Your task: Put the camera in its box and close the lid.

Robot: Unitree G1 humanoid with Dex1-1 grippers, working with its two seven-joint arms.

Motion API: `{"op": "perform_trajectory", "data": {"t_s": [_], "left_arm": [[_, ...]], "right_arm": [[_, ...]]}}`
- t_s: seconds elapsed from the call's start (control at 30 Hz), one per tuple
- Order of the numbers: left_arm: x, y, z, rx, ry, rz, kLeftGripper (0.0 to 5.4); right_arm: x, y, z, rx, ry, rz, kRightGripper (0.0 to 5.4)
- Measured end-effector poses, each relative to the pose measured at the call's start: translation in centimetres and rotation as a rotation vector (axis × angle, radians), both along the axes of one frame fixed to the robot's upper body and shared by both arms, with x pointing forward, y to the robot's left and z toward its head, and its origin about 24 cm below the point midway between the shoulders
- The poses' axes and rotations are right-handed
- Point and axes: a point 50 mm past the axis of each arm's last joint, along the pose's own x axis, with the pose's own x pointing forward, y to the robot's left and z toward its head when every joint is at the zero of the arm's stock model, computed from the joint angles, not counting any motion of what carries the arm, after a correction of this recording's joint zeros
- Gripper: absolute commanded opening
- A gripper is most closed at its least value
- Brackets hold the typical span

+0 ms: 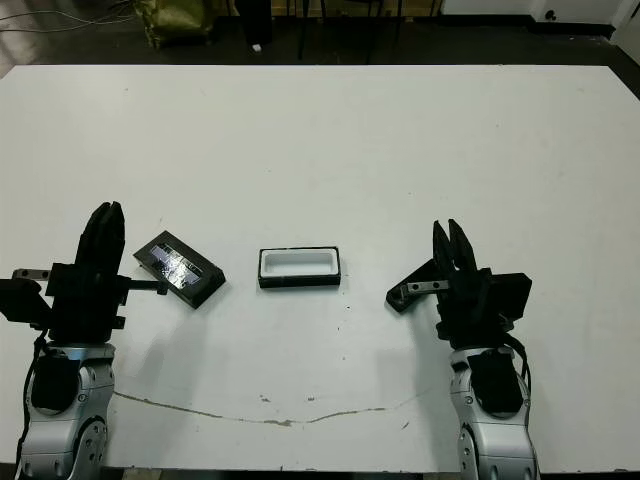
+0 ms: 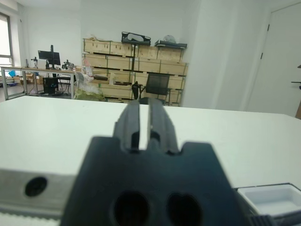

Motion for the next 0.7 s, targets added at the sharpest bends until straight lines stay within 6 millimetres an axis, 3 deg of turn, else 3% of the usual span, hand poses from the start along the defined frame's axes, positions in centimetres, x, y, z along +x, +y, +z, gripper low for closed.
{"op": "perform_trajectory", "data": {"t_s": [0.5, 0.7], "left_arm": [[0.0, 0.0, 0.1, -0.001, 0.0, 0.003, 0.03], [0.0, 0.0, 0.1, -0.001, -0.002, 0.001, 0.03]], "right_arm": [[0.0, -0.1, 0.1, -0.003, -0.008, 0.015, 0.0], [0.0, -1.0, 1.5, 0.018, -0.056, 0.019, 0.0]]}}
